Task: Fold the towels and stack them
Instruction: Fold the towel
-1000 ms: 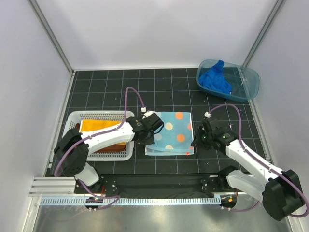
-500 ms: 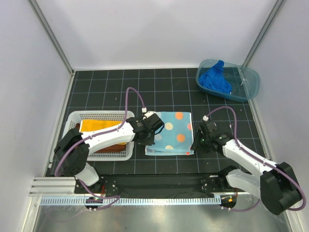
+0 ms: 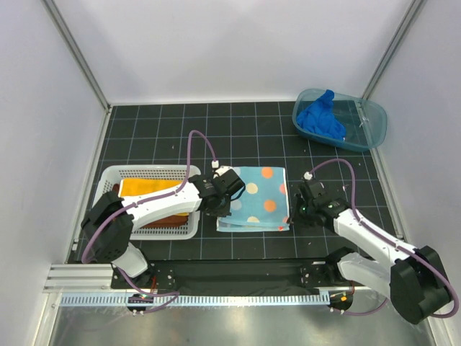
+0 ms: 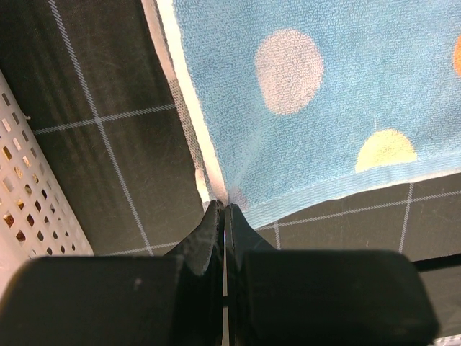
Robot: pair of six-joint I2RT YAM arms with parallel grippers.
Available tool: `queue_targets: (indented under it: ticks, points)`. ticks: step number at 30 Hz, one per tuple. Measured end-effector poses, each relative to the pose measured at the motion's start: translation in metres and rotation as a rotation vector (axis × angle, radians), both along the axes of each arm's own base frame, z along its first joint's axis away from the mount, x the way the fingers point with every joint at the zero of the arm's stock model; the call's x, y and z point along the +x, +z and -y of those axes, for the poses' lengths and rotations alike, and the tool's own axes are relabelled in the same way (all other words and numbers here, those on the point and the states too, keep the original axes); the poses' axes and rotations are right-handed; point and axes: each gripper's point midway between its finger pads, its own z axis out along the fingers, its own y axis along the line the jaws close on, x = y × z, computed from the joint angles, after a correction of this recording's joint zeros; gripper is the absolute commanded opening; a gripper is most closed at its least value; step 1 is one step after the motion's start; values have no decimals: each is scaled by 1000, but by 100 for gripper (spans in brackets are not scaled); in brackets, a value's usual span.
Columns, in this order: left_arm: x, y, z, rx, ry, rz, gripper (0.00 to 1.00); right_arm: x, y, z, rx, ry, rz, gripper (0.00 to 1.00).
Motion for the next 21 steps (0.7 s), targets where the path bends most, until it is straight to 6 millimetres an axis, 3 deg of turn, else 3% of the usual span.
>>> queue_targets:
  ticks: [13,21]
  points:
    - [-2,0,-2,9,0,-5,0,10,43,-4,41,-2,92,1]
    - [-4,5,-1,-4,-3,1,0,4,49,-1,42,-2,93,1]
